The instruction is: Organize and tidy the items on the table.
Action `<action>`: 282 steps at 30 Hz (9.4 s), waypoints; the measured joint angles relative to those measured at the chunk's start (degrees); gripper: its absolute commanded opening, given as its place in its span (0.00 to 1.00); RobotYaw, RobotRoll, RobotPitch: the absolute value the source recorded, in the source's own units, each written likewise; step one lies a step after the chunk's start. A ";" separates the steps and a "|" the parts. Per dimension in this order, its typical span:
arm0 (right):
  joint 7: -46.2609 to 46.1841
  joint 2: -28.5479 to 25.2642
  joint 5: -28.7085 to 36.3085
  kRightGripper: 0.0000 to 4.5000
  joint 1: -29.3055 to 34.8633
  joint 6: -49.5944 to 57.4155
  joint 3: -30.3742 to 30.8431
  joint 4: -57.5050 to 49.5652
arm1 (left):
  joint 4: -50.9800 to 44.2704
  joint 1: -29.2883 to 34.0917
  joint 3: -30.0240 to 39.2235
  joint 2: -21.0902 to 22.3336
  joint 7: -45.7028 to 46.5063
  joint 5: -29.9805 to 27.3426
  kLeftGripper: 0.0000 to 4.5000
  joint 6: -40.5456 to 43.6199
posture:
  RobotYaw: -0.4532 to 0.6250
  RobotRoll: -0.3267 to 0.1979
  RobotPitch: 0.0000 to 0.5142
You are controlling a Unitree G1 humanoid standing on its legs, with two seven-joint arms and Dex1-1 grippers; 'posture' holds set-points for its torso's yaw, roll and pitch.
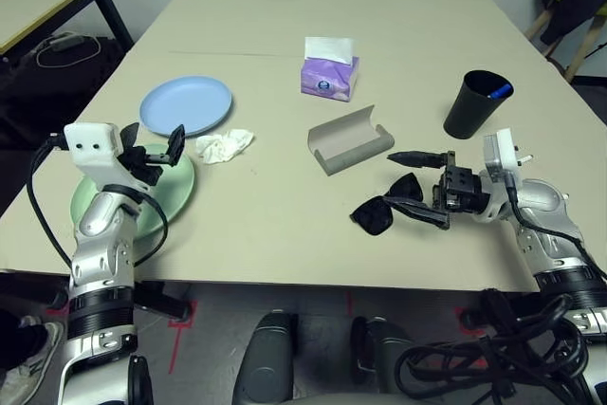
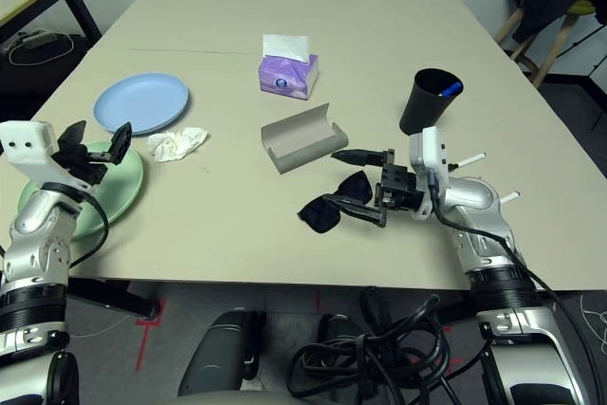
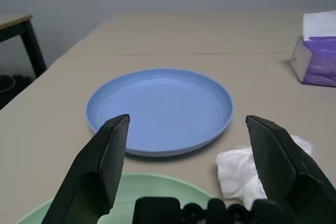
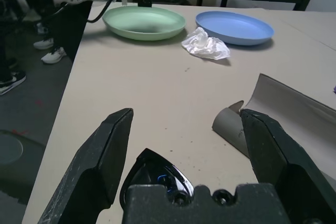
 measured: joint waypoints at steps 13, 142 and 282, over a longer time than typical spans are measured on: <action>1.66 1.36 -0.58 1.00 0.15 -4.65 0.02 4.50 | -0.31 1.61 1.50 18.39 -9.96 -4.57 1.00 24.65 | 0.61 0.62 0.16; -14.65 6.57 0.82 1.00 5.72 0.83 -0.41 -7.98 | 54.01 -47.22 3.58 1.23 27.74 1.52 0.99 14.08 | 0.58 0.62 0.15; -20.82 -11.73 -3.89 1.00 0.30 22.81 1.18 -19.67 | 12.35 -13.37 -17.33 -3.78 -44.41 1.24 0.99 -0.91 | 0.52 0.62 0.34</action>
